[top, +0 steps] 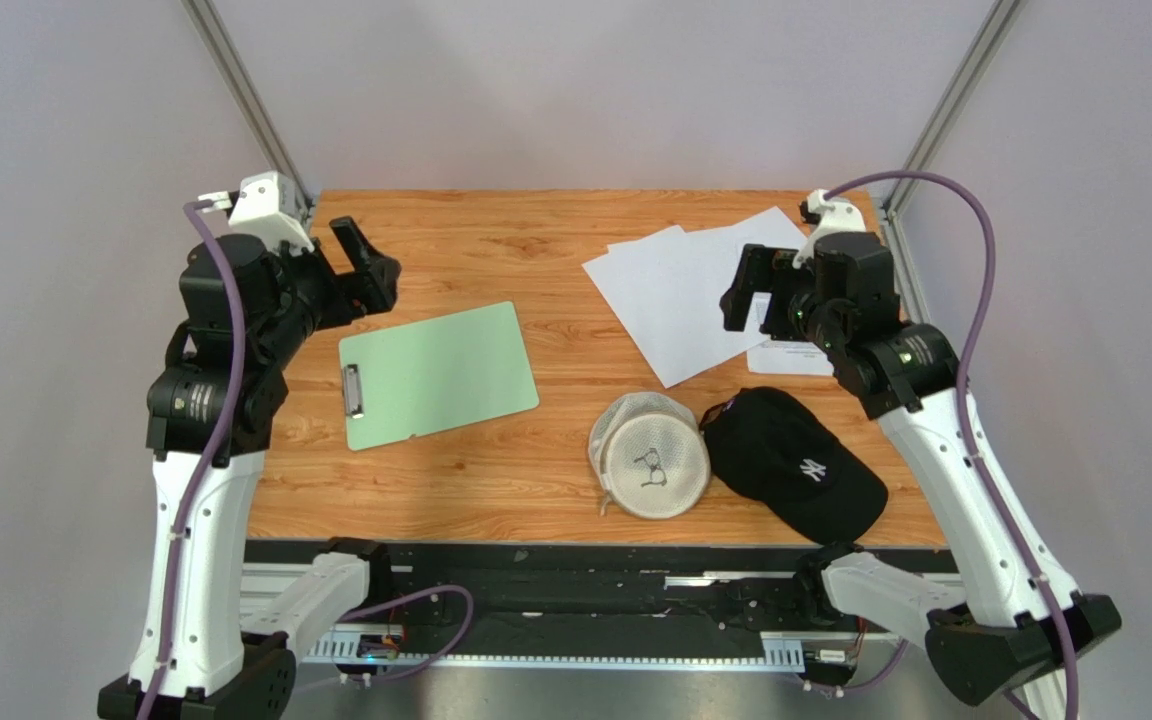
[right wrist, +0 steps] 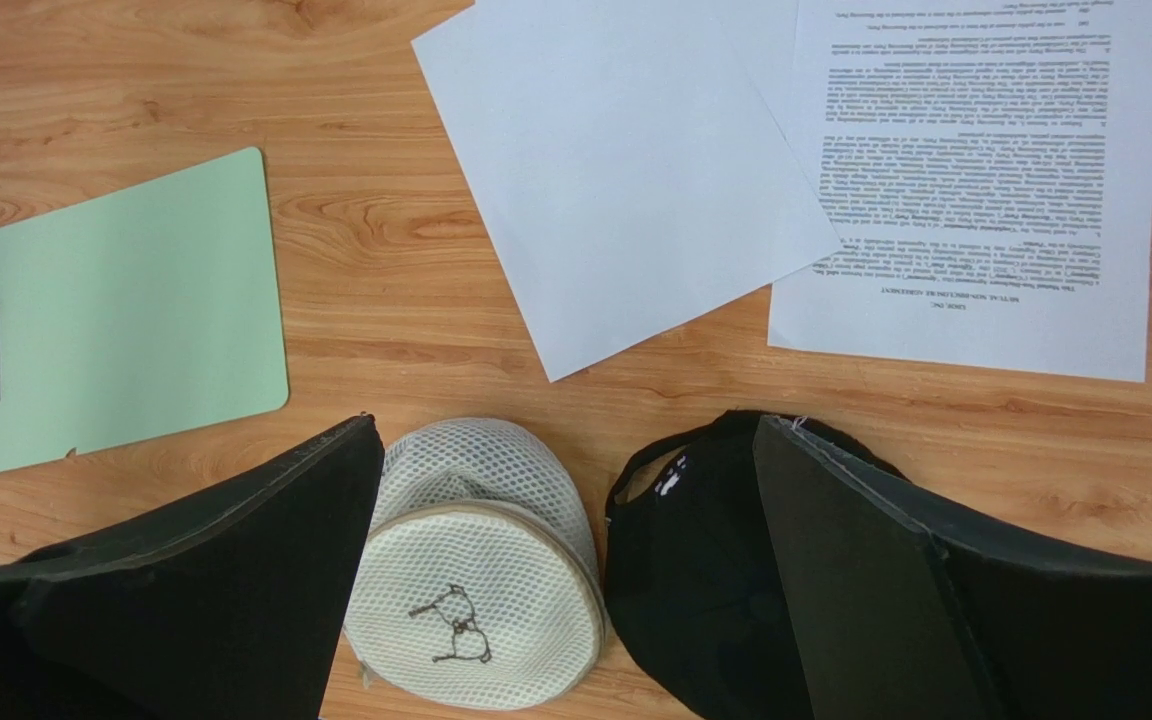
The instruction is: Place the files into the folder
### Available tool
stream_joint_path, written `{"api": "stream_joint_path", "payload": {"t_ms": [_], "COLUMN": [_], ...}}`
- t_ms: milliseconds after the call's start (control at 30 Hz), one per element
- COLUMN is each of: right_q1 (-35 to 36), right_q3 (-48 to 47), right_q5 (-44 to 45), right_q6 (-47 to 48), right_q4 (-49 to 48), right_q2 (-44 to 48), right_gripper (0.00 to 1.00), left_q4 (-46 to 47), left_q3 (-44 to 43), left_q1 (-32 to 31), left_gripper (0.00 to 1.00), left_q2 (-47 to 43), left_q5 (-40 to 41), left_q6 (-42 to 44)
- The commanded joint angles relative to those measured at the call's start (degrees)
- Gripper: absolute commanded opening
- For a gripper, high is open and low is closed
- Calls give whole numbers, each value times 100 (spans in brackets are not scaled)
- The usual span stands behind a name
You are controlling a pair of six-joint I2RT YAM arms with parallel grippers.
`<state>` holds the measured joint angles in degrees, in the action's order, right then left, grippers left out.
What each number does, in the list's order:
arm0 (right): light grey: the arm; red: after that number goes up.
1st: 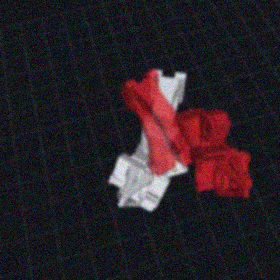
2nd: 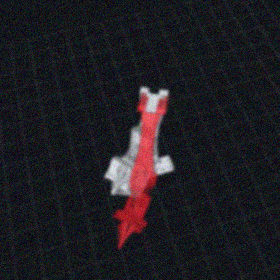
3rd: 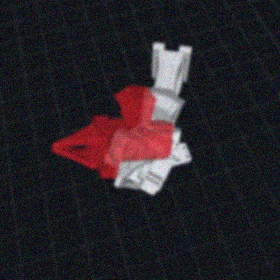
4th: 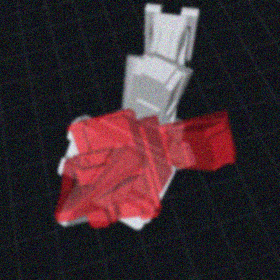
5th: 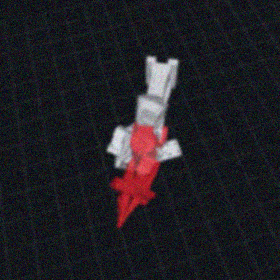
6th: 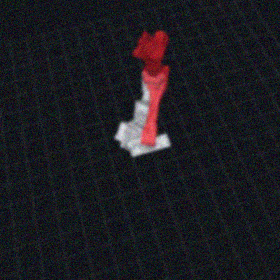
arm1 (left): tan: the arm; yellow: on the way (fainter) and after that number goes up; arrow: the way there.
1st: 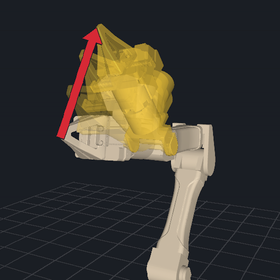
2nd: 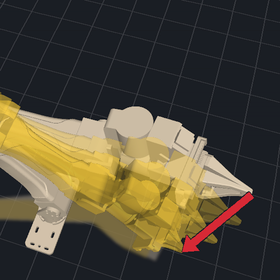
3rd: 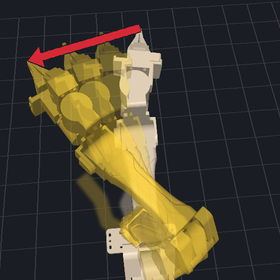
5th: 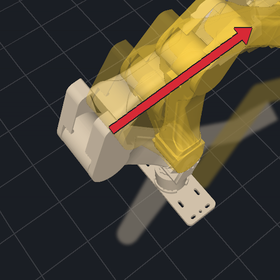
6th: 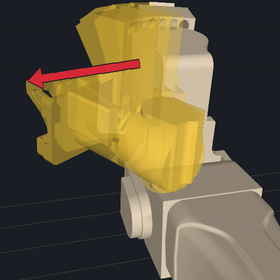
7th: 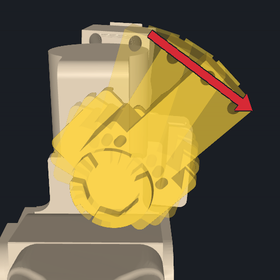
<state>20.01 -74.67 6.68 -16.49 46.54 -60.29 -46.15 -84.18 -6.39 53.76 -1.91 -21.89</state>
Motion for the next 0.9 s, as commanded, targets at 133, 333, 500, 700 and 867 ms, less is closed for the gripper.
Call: {"api": "stream_joint_path", "payload": {"t_ms": [133,333,500,700,867], "right_q1": [1003,2129,2578,2701,2806], "right_q3": [-583,-1821,-2858,-3439,-3431], "right_q5": [-351,-1316,-1818,-2504,-2716], "right_q6": [-275,-583,-609,-785,-891], "right_q4": [-1590,-2657,-3071,-3529,-3881], "right_q2": [-1598,-3976,-5526,-6888,-7312], "right_gripper": [100,100,98,79,72], "left_q4": [-606,-368,36,-384,-456], "left_q3": [-125,8,-203,-827,-391], "left_q1": [348,1149,1184,1386,1544], "left_gripper": [99,97,92,86,75], "left_q2": [1574,3376,4510,5521,5419], "left_q5": [1184,920,1079,1219,1317], "left_q6": [203,535,932,1187,1433]}}
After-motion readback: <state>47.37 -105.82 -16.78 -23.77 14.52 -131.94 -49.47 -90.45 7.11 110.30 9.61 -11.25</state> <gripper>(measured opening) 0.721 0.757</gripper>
